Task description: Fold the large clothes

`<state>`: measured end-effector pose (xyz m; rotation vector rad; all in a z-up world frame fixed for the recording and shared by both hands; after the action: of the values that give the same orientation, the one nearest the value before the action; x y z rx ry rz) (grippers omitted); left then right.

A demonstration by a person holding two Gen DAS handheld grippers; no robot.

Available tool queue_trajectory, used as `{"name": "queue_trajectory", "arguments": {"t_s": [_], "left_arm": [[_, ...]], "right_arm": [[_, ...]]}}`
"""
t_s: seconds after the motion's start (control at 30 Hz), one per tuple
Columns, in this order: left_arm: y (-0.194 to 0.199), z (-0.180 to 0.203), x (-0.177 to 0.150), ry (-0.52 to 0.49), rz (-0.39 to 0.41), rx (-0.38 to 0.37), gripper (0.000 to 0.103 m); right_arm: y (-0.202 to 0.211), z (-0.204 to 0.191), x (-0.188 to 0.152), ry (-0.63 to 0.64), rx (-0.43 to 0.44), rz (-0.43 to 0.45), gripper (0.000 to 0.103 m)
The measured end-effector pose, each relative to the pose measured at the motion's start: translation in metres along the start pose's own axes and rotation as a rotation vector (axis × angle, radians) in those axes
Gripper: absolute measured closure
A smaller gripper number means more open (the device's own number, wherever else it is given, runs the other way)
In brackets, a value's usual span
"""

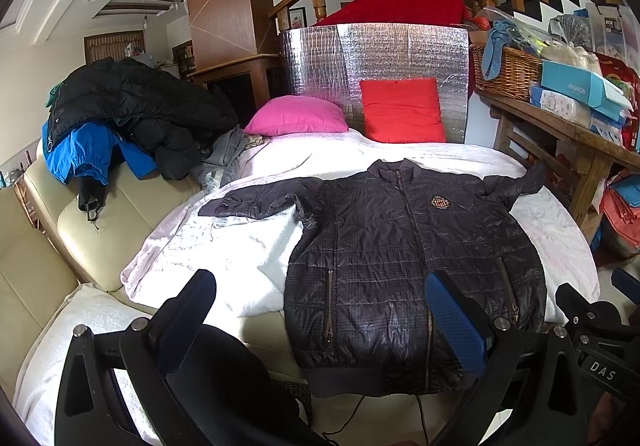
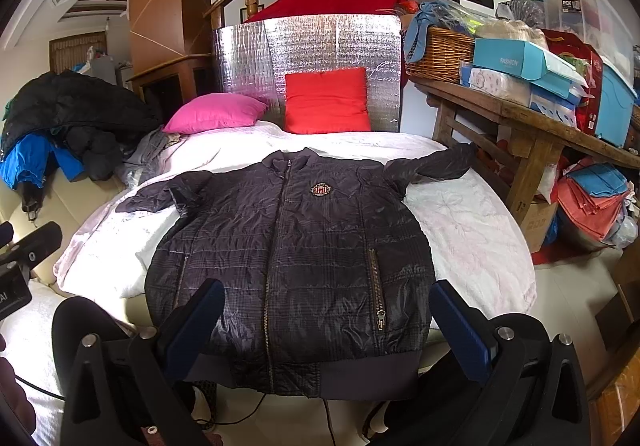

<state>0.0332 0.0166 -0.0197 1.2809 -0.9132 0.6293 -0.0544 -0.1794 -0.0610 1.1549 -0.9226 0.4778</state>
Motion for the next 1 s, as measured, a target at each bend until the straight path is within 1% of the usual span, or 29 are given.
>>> {"name": "queue_trajectory", "arguments": {"t_s": [0.57,0.7,0.87,0.93,1.0], "left_arm": [[-0.005,0.000,0.000,0.001,-0.005,0.012,0.000],[-0.012,-0.003,0.000,0.005,-0.023,0.013,0.000],[-0.029,-0.006,0.005,0.001,-0.044,0.018,0.000],[-0.046,-0.008,0.011,0.004,-0.072,-0.006,0.000],[-0.074,-0.013,0.022,0.018,-0.106,-0.029,0.000]], "right_arm": [[-0.008,-0.004,-0.002,0.001,0.001,-0.021,0.000],[-0.017,-0.003,-0.002,-0.005,0.001,-0.041,0.000],[-0.031,0.001,0.003,-0.006,-0.023,-0.048,0.000],[-0.042,0.006,0.010,-0.014,-0.021,-0.053,0.000],[-0.057,0.017,0.024,-0.042,-0.021,-0.053,0.000]]}}
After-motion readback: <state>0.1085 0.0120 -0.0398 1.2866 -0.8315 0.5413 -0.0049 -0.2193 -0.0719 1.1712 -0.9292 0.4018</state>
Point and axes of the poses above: each gripper's, at about its wrist camera, not at the fingertips, and y roughly against the way its jaws point, z to its right, x to its top, the point moved 3 cm from there along -y, roughly the way its jaws point, and after that the axes turned 14 degrees about -x, right-handed, at the moved point
